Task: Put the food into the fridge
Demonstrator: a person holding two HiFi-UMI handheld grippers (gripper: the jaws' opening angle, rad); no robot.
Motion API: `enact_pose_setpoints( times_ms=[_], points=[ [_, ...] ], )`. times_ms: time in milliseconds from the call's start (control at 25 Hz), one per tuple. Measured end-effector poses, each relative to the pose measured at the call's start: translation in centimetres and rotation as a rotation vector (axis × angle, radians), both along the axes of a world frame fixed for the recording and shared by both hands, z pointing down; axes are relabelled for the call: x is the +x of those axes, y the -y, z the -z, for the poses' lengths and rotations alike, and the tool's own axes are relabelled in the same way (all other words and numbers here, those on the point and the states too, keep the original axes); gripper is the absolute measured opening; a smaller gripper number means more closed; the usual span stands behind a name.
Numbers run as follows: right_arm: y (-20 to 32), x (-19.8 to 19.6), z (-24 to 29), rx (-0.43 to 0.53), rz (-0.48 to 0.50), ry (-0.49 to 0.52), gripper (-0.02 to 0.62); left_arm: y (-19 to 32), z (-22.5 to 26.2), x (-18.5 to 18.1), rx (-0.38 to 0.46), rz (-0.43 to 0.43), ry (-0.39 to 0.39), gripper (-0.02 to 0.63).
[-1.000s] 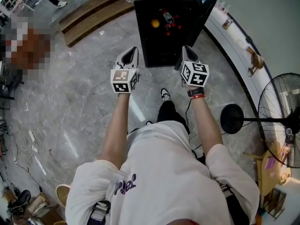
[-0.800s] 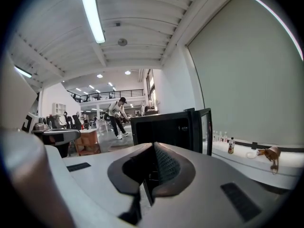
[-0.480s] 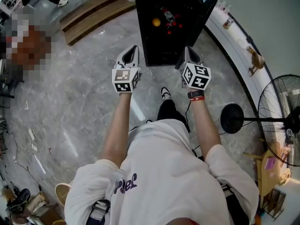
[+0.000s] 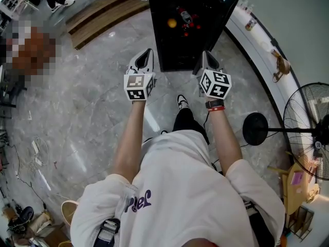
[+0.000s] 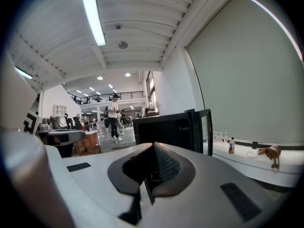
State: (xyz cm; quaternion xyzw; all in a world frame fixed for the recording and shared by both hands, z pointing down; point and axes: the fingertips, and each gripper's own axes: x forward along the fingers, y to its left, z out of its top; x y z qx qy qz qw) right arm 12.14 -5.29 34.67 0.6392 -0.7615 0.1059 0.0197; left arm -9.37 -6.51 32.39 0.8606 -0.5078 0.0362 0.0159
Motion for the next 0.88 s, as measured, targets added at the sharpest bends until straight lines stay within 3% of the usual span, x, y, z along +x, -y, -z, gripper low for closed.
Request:
enact_pose_setpoints(
  times_ms=[880],
  points=[
    [0.51,-0.20,0.63,0.008,0.005,-0.019,0.014,0.30,0.33,-0.36,0.002,0.009,-0.004,0.018]
  ],
)
